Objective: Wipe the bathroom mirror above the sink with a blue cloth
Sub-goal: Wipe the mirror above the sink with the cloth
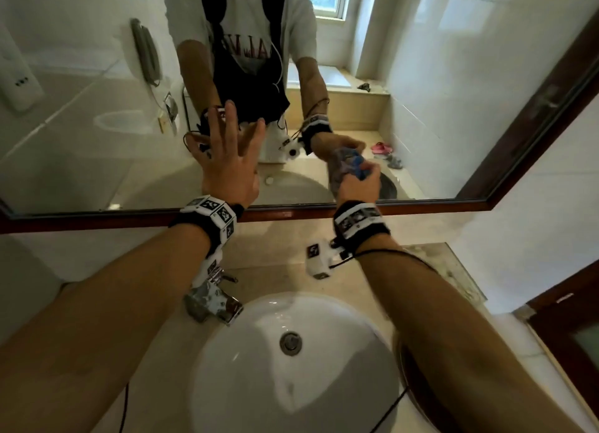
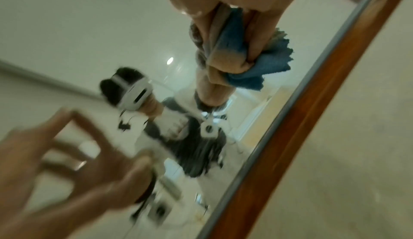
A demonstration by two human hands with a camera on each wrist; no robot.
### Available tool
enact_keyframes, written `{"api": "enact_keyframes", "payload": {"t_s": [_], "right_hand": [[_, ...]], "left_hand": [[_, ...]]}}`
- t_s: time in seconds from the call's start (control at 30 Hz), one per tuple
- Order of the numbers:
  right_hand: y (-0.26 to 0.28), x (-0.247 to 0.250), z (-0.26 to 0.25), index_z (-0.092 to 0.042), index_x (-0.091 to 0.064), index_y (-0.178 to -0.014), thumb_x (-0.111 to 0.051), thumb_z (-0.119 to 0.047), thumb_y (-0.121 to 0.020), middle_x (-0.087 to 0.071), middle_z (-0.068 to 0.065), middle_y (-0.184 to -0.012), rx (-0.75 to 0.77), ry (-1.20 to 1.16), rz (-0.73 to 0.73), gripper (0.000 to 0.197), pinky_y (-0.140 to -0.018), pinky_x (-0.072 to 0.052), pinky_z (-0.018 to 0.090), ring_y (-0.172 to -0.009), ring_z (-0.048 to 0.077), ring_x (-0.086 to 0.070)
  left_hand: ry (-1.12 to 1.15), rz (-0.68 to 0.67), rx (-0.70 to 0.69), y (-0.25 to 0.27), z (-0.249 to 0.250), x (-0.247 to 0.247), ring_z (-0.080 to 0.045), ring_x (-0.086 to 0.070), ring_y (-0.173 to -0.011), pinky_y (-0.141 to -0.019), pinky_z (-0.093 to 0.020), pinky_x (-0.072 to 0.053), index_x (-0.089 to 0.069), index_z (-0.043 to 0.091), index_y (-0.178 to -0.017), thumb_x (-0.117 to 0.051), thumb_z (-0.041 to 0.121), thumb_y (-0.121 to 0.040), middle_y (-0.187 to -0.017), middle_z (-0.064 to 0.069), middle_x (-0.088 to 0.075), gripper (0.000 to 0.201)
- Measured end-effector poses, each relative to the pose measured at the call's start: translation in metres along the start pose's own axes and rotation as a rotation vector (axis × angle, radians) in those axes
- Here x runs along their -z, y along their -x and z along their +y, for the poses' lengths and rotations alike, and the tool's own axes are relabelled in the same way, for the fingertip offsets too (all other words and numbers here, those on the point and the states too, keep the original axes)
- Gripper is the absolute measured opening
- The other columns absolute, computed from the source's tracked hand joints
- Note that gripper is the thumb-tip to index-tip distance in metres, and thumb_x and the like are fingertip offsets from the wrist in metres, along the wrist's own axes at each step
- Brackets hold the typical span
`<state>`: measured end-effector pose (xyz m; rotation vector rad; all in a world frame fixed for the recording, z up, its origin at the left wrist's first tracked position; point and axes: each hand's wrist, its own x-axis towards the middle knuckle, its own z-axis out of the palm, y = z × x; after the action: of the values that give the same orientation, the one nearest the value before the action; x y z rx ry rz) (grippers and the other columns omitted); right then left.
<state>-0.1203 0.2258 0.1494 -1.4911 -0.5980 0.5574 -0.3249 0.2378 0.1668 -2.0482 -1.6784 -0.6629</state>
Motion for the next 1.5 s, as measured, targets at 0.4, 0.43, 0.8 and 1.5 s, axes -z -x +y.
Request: {"api": "enact_keyframes", "payload": {"t_s": [0.4, 0.43, 0.8, 1.5], "right_hand": [[-0.036, 0.033, 0.013, -0.022, -0.056, -0.093, -0.054, -0.008, -0.080, -0.063, 0.013, -0.109, -0.040, 0.172, 0.152, 0.019, -0.080, -0.050, 0.032, -0.094, 0.031, -0.061], [-0.029, 0.025, 0.019, -0.022, -0.054, -0.090, -0.053, -0.007, -0.080, -0.062, 0.013, -0.109, -0.041, 0.179, 0.132, 0.018, -0.076, -0.047, 0.030, -0.092, 0.031, -0.059], [0.072, -0.057, 0.049, -0.023, -0.048, -0.091, -0.059, -0.008, -0.074, -0.060, 0.009, -0.104, 0.053, 0.233, -0.316, 0.025, -0.087, -0.052, 0.041, -0.093, 0.029, -0.059], [-0.017, 0.028, 0.008, -0.018, -0.055, -0.118, -0.062, -0.033, -0.083, -0.063, 0.003, -0.110, -0.018, 0.292, 0.085, 0.039, -0.090, -0.048, 0.034, -0.103, 0.027, -0.061]], "left_hand": [[-0.015, 0.033, 0.004, 0.001, -0.001, -0.005, -0.044, 0.005, -0.143, -0.102, -0.076, -0.016, -0.005, 0.036, -0.151, -0.074, 0.028, -0.075, -0.158, -0.015, 0.010, 0.103], [-0.027, 0.029, -0.006, 0.002, -0.005, -0.005, -0.043, 0.006, -0.143, -0.102, -0.076, -0.016, -0.004, 0.037, -0.151, -0.076, 0.026, -0.073, -0.157, -0.013, 0.012, 0.106], [-0.118, -0.067, -0.120, 0.009, -0.025, -0.001, -0.040, 0.010, -0.144, -0.104, -0.073, -0.017, -0.005, 0.035, -0.150, -0.083, 0.022, -0.063, -0.158, -0.014, 0.014, 0.118], [-0.148, -0.069, -0.092, 0.012, -0.018, -0.005, -0.042, 0.010, -0.144, -0.103, -0.073, -0.018, 0.005, 0.033, -0.151, -0.084, 0.045, -0.056, -0.156, -0.019, 0.018, 0.131]]}}
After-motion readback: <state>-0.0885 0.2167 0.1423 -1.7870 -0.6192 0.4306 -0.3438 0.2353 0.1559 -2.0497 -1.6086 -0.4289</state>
